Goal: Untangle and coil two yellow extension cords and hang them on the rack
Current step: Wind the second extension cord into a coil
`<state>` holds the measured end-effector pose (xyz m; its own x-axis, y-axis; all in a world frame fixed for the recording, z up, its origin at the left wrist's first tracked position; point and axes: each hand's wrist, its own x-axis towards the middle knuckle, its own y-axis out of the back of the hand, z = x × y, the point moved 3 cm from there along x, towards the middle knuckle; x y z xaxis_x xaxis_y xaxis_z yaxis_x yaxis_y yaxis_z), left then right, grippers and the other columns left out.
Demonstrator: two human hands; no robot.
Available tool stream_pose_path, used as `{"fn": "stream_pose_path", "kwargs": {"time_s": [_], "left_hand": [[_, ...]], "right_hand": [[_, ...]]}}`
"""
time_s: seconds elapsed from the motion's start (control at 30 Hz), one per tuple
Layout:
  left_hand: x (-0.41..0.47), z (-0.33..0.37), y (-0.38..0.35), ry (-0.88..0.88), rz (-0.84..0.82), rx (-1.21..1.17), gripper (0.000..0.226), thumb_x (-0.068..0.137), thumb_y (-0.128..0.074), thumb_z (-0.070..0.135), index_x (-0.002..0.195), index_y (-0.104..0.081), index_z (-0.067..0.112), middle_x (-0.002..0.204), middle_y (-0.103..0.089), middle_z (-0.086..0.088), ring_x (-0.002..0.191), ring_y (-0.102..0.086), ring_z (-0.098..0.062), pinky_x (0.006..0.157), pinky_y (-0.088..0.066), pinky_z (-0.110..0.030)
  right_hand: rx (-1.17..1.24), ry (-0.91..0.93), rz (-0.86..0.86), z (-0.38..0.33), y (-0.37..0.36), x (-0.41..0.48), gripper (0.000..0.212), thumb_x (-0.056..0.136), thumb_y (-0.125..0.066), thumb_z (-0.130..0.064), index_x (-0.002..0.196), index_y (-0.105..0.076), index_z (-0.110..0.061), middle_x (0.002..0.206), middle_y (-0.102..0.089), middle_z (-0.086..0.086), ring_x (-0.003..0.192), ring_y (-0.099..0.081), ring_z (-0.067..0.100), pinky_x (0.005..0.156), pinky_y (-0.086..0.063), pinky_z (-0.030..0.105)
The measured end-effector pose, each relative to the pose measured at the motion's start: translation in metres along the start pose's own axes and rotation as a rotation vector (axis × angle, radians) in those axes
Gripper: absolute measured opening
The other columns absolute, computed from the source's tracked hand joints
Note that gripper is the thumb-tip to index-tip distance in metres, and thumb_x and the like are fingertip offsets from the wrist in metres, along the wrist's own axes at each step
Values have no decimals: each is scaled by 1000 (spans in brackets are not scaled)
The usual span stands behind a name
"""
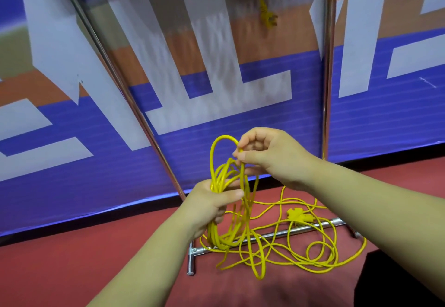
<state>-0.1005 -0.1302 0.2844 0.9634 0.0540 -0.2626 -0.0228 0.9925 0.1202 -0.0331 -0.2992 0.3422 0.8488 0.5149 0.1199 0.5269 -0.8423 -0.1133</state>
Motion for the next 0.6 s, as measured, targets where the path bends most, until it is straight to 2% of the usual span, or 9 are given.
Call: {"fn": "stream_pose_path", "kwargs": {"time_s": [0.07, 0.1, 0.23, 0.33, 0.4, 0.5, 0.57, 0.6], "left_hand": [[-1, 1, -7, -30, -48, 72, 25, 73, -83, 27, 96, -77, 18, 77, -52, -17, 46, -27, -16, 44, -27, -23], [-1, 2, -11, -46, -55, 116, 24, 74, -81, 29, 94, -77, 18, 77, -51, -19, 47, -27, -17, 45, -27, -24], [-1, 13, -12, -107, -9, 157, 11, 88, -75, 19, 82, -75, 10, 53, -40, -7, 45, -27, -17, 47, -24, -26], [-3, 31, -2, -174, 106, 42, 16, 90, -72, 16, 75, -73, 11, 52, -38, -4, 43, -26, -14, 46, -22, -25], [-8, 45, 8, -237, 169, -72, 21, 92, -68, 14, 71, -71, 15, 60, -40, -8, 41, -25, -11, 43, -21, -21], [-16, 64, 23, -342, 251, -291, 21, 94, -63, 9, 74, -65, 15, 70, -53, -11, 36, -27, -6, 38, -23, -17], [-18, 71, 31, -392, 270, -419, 12, 93, -61, 10, 80, -60, 12, 68, -58, -3, 34, -28, -4, 36, -25, -15], [-18, 74, 33, -411, 266, -471, 9, 91, -61, 12, 82, -58, 11, 67, -58, -1, 34, -28, -3, 35, -26, -15]], "right_hand": [[31, 5, 38, -1, 1, 1, 15, 88, -71, -1, 91, -64, -14, 90, -74, 12, 83, -73, 20, 72, -60, 38], [39, 7, 49, -1, 2, 1, 15, 88, -72, -2, 91, -64, -15, 90, -73, 11, 83, -73, 20, 70, -60, 36], [-70, 66, 145, 1, 14, 5, 16, 85, -75, -5, 85, -68, -19, 88, -73, 6, 85, -72, 31, 75, -60, 42], [-300, 182, 187, 0, 28, 6, 15, 83, -78, -13, 81, -65, -19, 72, -62, -4, 67, -59, 17, 70, -52, 38], [-375, 196, 139, 1, 32, 4, 18, 83, -77, -13, 78, -60, -17, 65, -54, -8, 60, -47, 14, 63, -43, 32], [-441, 88, -46, 18, 26, -4, 24, 82, -79, -16, 75, -56, -17, 61, -53, -8, 59, -44, 12, 62, -39, 32], [-453, -4, -234, 37, 13, -12, 26, 78, -81, -22, 76, -56, -18, 69, -62, 1, 63, -50, 13, 64, -43, 35], [-452, -43, -315, 47, 5, -17, 27, 77, -82, -23, 78, -56, -19, 80, -68, 6, 68, -56, 15, 68, -47, 36]]}}
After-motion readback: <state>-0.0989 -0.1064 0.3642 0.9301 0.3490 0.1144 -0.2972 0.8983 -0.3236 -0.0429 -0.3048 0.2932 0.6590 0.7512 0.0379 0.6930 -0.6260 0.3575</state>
